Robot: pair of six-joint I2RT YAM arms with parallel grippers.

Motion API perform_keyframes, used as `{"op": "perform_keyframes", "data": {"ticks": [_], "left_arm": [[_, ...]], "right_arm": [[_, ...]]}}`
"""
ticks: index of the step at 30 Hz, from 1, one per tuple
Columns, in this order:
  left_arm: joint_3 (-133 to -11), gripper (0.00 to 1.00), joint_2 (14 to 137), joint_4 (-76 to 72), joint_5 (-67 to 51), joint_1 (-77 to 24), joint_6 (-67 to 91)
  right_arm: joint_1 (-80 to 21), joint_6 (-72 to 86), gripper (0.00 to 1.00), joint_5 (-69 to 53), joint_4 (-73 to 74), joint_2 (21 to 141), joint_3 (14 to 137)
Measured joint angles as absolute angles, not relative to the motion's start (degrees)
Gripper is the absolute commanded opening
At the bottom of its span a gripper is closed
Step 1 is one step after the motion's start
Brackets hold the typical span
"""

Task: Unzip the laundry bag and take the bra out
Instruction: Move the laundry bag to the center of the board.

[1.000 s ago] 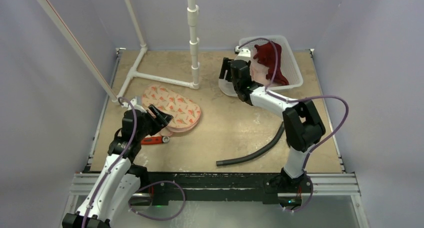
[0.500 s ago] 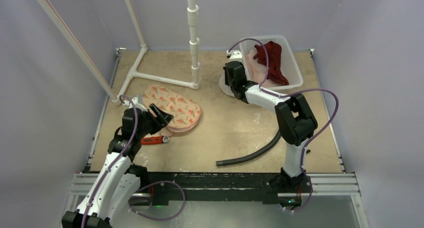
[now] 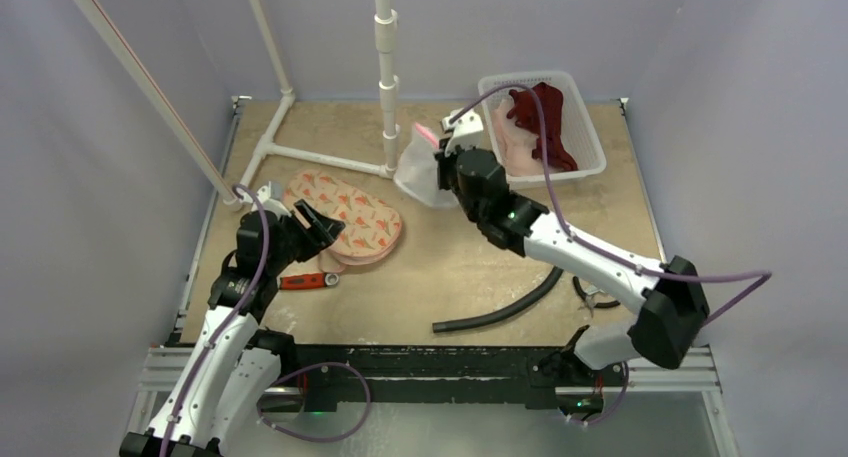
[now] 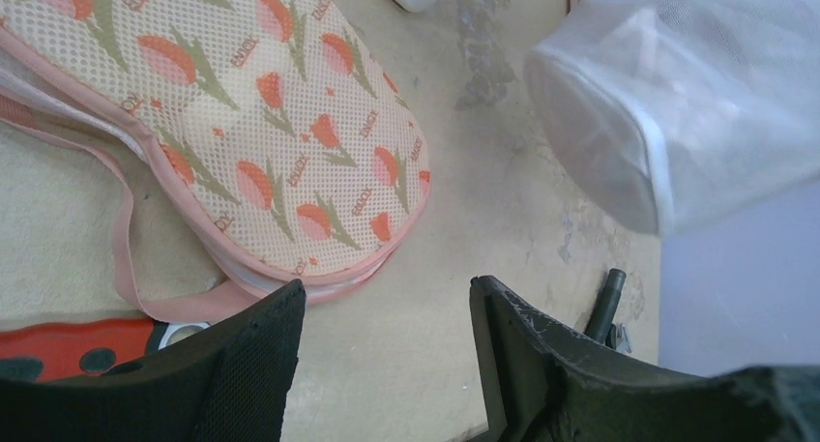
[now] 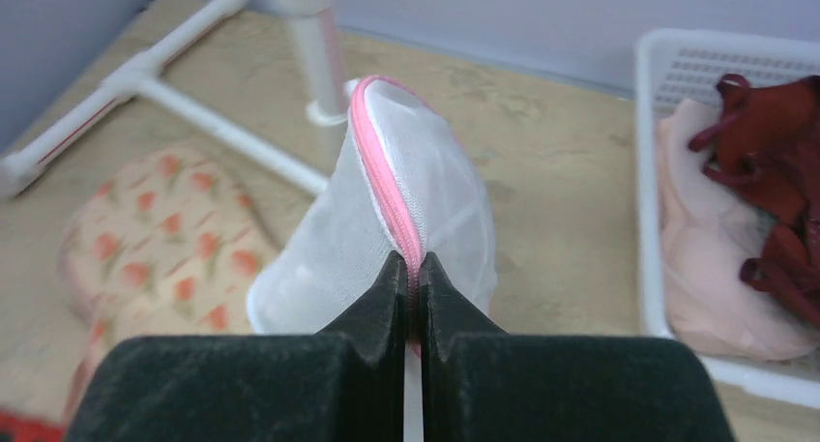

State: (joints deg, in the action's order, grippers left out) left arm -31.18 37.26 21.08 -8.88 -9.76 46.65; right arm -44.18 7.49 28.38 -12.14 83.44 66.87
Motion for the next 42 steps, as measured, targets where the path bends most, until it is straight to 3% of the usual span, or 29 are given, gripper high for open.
{"op": "perform_keyframes", "data": {"ticks": [11, 24, 30, 35, 36, 38, 40, 42], "left_arm": [[-30.2, 0.63, 36.8, 15.7, -17.2, -9.8, 49.1], [-29.3, 0.63, 40.4, 7.4, -24.3, -10.1, 52.9], [-29.6, 0.61, 41.0, 7.4, -23.6, -10.4, 52.7], [-29.1, 0.61, 39.2, 9.8, -21.7, -10.6, 51.1], [-29.0, 0.61, 38.7, 10.4, -21.3, -10.6, 50.8], [-28.4, 0.61, 37.8, 11.1, -20.7, -10.6, 50.2], [-27.7, 0.61, 37.0, 12.2, -20.3, -10.6, 49.9], [-27.3, 0.61, 36.6, 13.0, -20.1, -10.6, 49.8]], "right_arm": [[-62.4, 6.4, 0.00, 38.5, -4.9, 72.2, 51.2], [-66.4, 11.3, 0.00, 54.6, 5.6, 64.7, 50.2], [-67.6, 10.0, 0.00, 57.6, 4.0, 67.0, 53.1], [-71.5, 14.8, 0.00, 57.5, 5.6, 78.7, 53.1], [-72.6, 16.1, 0.08, 57.5, 6.3, 81.8, 53.1], [-74.7, 18.4, 0.35, 57.3, 7.9, 87.5, 53.3], [-76.4, 20.0, 0.56, 56.9, 8.7, 91.0, 53.7], [-77.8, 21.0, 0.68, 55.3, 9.2, 92.4, 54.1]]}}
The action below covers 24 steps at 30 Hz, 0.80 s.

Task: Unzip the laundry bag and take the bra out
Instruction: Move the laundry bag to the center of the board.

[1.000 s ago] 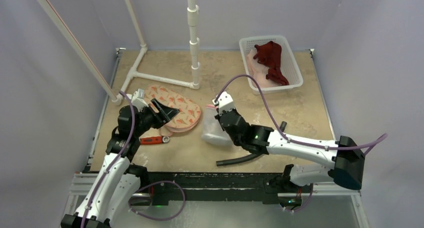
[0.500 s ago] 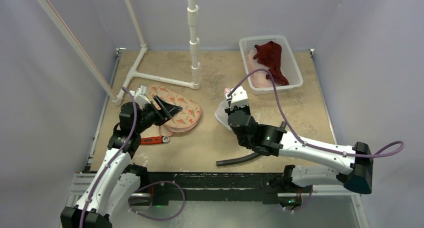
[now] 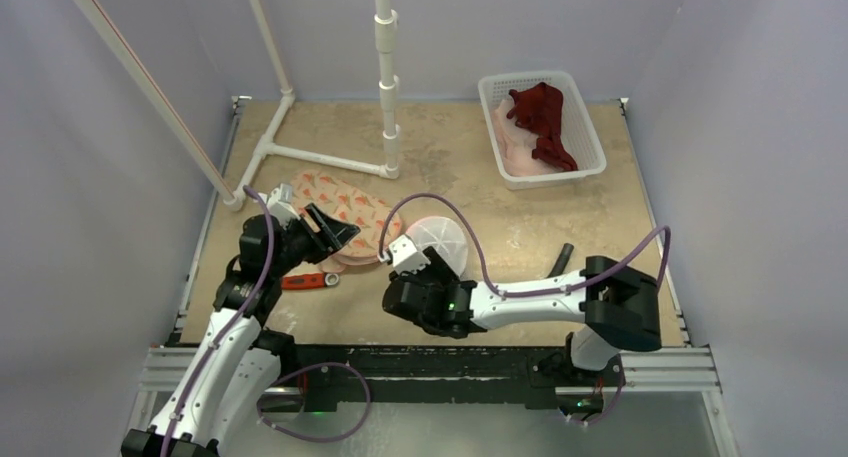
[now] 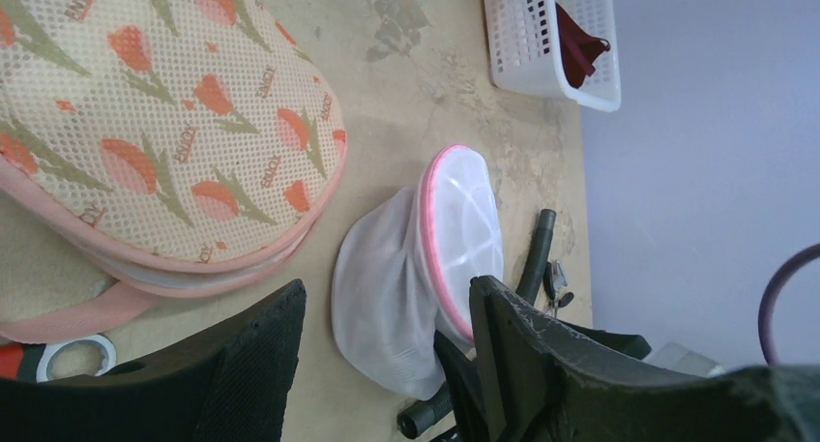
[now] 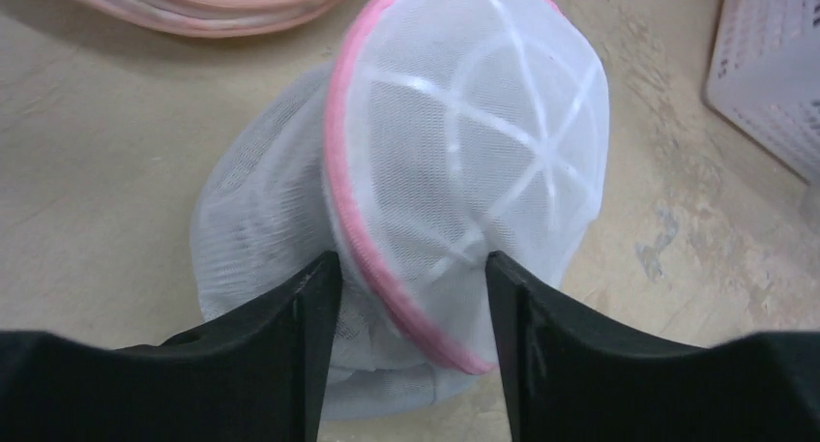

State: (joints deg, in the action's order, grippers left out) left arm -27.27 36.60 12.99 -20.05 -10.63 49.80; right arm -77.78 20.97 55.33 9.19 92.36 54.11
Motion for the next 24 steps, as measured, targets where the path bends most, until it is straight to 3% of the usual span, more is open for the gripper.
{"op": "perform_keyframes", "data": {"ticks": [4, 9, 14, 24], "left_arm": [[-27.2, 0.61, 36.5, 14.2, -19.7, -10.6, 49.6], [-27.2, 0.61, 36.6, 14.5, -19.7, -10.7, 48.8], [-27.2, 0.62, 38.1, 14.3, -18.4, -13.8, 49.1], [-30.3, 0.63, 44.4, 13.1, 0.8, -43.5, 59.8]], "right_arm": [[-78.5, 21.8, 0.81, 50.5, 9.1, 89.4, 55.0], [-75.0, 22.4, 0.85, 38.2, 5.4, 76.3, 54.0], [-60.9, 24.6, 0.84, 24.0, -2.4, 63.9, 49.5], [-28.7, 37.2, 0.81, -5.0, -16.5, 61.0, 29.4]]}}
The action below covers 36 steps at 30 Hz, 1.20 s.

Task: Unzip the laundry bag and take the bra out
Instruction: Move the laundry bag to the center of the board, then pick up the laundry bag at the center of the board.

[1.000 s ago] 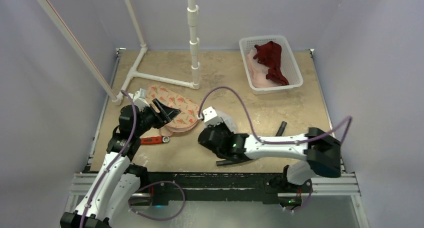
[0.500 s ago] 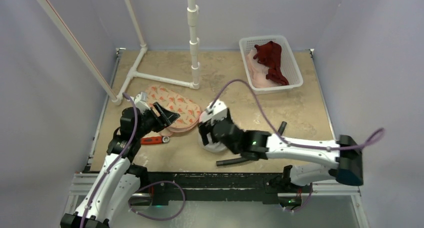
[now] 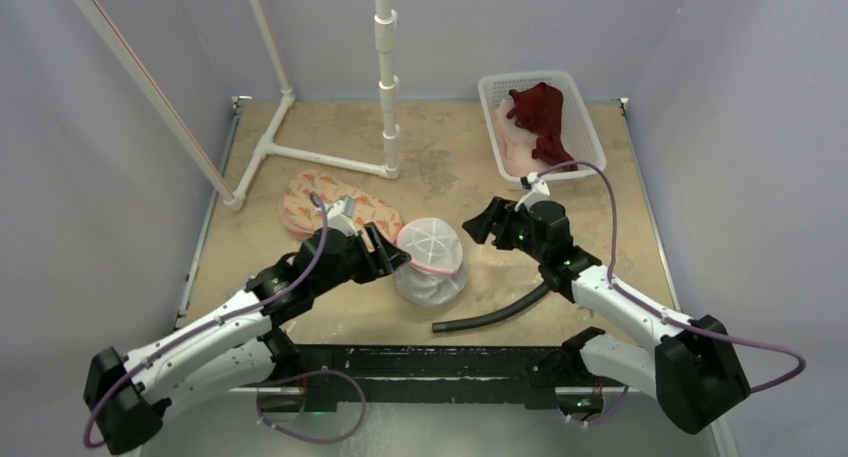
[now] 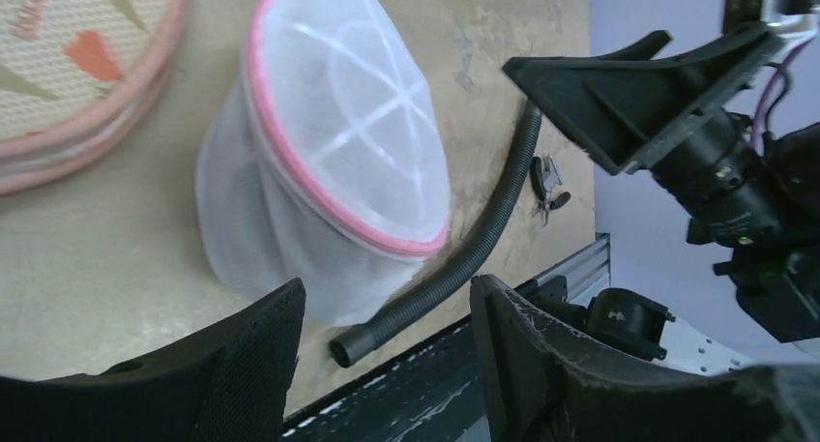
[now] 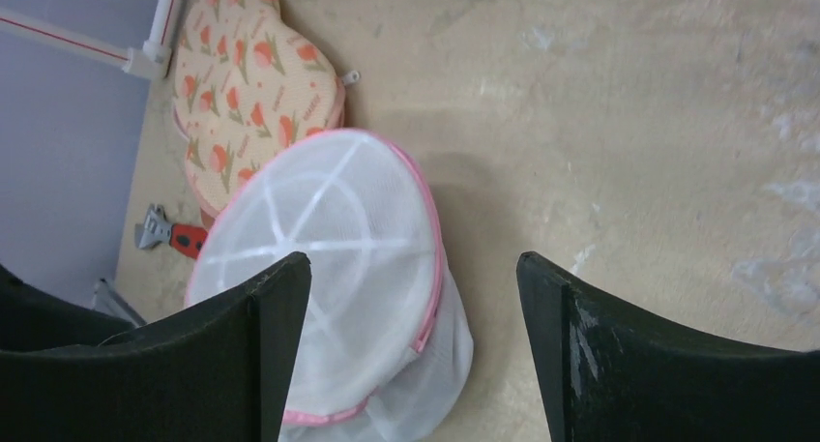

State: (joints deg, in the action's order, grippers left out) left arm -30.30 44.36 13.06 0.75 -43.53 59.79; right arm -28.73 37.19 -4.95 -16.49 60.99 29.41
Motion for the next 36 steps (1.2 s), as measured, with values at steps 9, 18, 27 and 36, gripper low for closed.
{"op": "perform_keyframes", "data": {"ticks": [9, 18, 27, 36], "left_arm": [[-45.3, 0.63, 63.2, 14.5, 21.6, -65.6, 73.2], [-47.2, 0.59, 68.9, 17.9, 28.8, -65.9, 83.1], [-48.1, 0.58, 72.1, 21.2, 28.5, -65.9, 89.4], [-47.1, 0.16, 76.9, 17.7, 26.0, -60.7, 88.6]], "right_arm": [[-26.5, 41.6, 0.81, -11.3, -20.7, 58.6, 24.0], [-25.9, 40.8, 0.81, -10.1, -19.0, 50.4, 24.0], [-25.8, 39.7, 0.82, -8.4, -17.2, 46.5, 22.9], [-25.8, 37.2, 0.82, -9.9, -17.1, 42.9, 21.6]]}}
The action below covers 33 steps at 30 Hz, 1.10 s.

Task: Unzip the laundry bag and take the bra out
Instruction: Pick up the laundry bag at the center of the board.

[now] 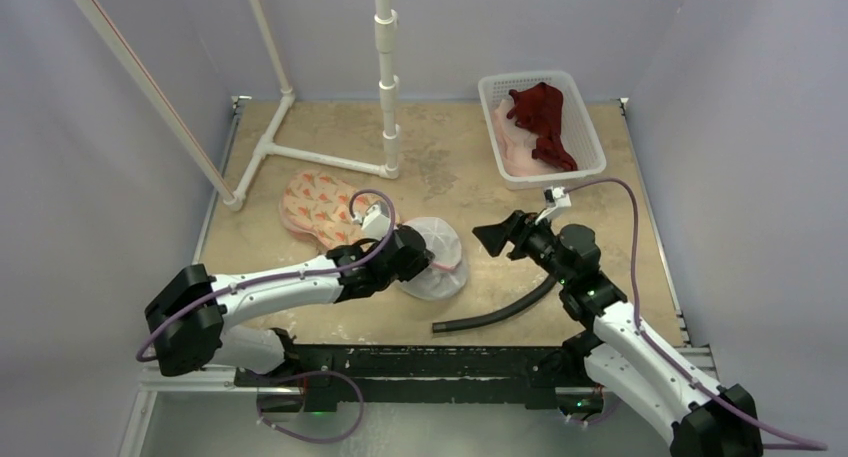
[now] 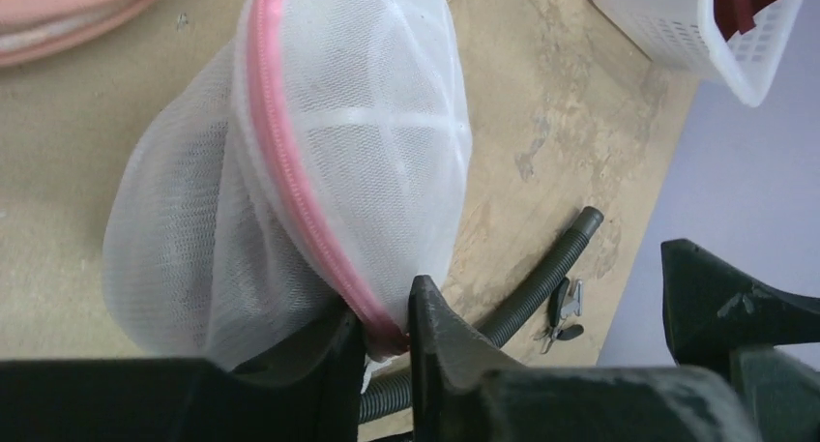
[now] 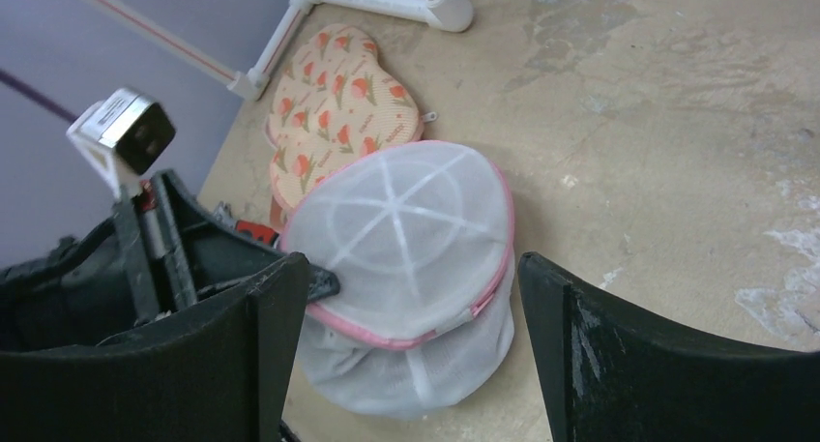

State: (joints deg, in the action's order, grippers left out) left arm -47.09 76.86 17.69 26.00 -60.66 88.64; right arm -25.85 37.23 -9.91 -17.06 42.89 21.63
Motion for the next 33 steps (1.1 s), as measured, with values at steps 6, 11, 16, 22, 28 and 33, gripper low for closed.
{"op": "perform_keyframes", "data": {"ticks": [6, 11, 16, 22, 28, 33], "left_arm": [[-41.1, 0.09, 71.9, 10.3, 22.2, -57.3, 82.8], [-35.7, 0.05, 64.5, 1.4, 15.5, -54.4, 75.1], [-30.5, 0.01, 60.2, -6.4, 5.5, -49.0, 67.3], [-31.2, 0.00, 59.4, -9.3, -7.0, -46.8, 55.7], [-34.4, 0.00, 57.3, -9.0, -14.6, -46.9, 46.4], [-35.2, 0.00, 55.7, -9.1, -16.6, -46.9, 43.3]], "right_arm": [[-25.9, 35.5, 0.82, -15.0, -22.7, 40.2, 18.0], [-25.8, 36.4, 0.83, -18.7, -28.3, 40.6, 14.5], [-25.9, 38.0, 0.84, -24.1, -33.2, 49.7, 14.2], [-25.5, 41.7, 0.84, -30.6, -39.3, 56.0, 14.2], [-24.1, 47.5, 0.82, -35.9, -46.3, 60.1, 14.2], [-22.7, 50.5, 0.82, -36.6, -47.8, 59.9, 14.2]]}}
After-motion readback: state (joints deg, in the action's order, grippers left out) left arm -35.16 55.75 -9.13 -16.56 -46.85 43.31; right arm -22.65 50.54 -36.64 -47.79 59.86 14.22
